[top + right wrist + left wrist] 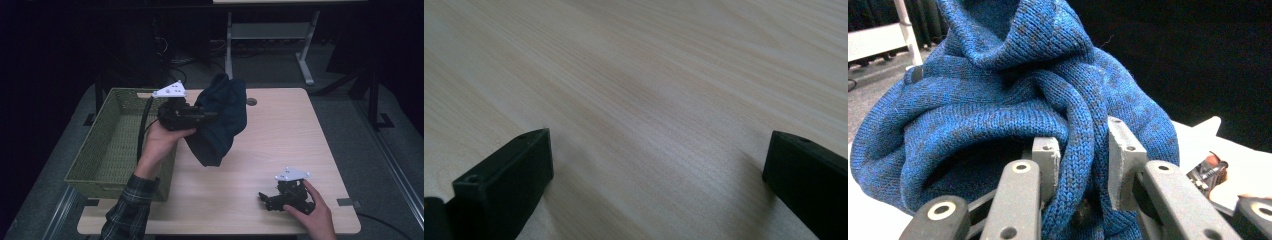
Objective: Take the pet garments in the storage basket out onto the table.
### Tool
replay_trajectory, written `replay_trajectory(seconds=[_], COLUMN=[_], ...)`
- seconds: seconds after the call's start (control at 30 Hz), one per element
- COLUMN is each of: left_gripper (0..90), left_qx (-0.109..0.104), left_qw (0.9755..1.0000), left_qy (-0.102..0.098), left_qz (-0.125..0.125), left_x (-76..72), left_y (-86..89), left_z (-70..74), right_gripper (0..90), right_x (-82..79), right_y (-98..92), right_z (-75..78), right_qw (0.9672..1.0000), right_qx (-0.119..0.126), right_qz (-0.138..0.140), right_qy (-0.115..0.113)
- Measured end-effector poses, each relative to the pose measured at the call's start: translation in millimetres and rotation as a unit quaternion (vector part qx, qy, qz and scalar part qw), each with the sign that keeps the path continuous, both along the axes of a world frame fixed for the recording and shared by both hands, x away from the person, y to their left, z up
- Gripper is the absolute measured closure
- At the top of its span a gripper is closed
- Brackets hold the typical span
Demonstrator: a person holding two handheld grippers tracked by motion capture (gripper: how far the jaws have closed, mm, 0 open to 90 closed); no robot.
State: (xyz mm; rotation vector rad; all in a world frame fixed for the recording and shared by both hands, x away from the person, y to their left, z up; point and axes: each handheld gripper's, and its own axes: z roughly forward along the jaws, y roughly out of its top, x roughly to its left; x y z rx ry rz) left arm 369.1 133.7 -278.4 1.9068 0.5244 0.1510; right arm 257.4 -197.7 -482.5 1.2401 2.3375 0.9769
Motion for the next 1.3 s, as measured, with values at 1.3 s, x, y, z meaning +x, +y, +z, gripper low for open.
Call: replay_trajectory(seconds=[1.3], left_gripper=[69.7], left_qx=[0.133], left_qw=[0.9874], left_qy=[0.074], left_qz=[-0.042], left_x=[28.5], left_y=[-128.5], left_z=[-145.4], right_gripper=[0.0], right_x=[-0.1], right_y=[0.1], right_z=[-0.1], right_qw=[1.0000], right_qx=[0.000], right_qz=[0.000], right_qy=[0.001])
